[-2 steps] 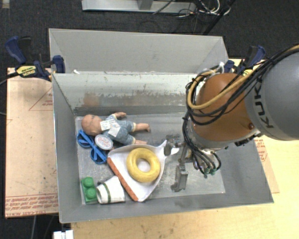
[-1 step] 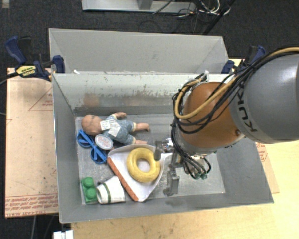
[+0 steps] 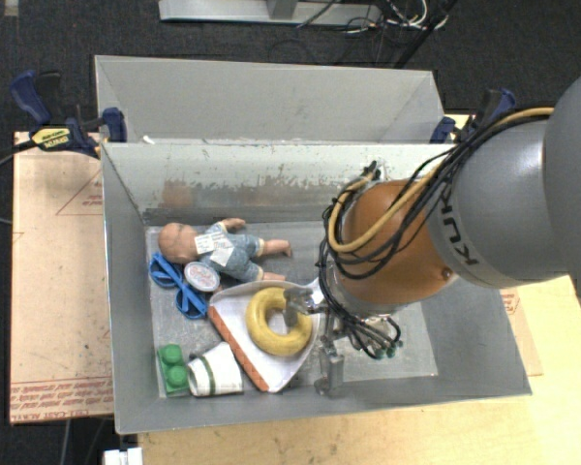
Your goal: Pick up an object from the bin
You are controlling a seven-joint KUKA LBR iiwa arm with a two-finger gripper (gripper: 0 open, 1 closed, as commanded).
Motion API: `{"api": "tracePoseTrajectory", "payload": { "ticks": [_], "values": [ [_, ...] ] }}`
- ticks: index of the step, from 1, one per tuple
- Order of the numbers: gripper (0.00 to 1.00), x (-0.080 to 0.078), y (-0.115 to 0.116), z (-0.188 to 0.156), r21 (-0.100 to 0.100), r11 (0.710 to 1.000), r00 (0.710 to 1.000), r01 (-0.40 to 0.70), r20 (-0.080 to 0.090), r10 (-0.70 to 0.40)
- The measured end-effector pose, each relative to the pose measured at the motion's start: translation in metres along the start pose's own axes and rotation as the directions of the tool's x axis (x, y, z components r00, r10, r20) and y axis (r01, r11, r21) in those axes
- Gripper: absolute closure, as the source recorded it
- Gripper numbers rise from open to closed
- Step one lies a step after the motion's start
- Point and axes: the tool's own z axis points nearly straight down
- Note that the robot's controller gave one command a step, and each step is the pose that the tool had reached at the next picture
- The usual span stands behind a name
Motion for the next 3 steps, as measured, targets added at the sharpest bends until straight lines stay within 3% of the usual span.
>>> {"api": "tracePoseTrajectory", "payload": {
  "ticks": [1,2,3],
  "values": [
    [1.0,-0.014,0.015,0.027,0.001,0.931,0.931,0.365,0.002,-0.365],
    [1.0,-0.014,0.015,0.027,0.001,0.931,0.931,0.365,0.002,-0.365],
    [1.0,-0.016,0.009,-0.105,0.0,0.927,0.927,0.374,0.004,-0.374]
  ]
}}
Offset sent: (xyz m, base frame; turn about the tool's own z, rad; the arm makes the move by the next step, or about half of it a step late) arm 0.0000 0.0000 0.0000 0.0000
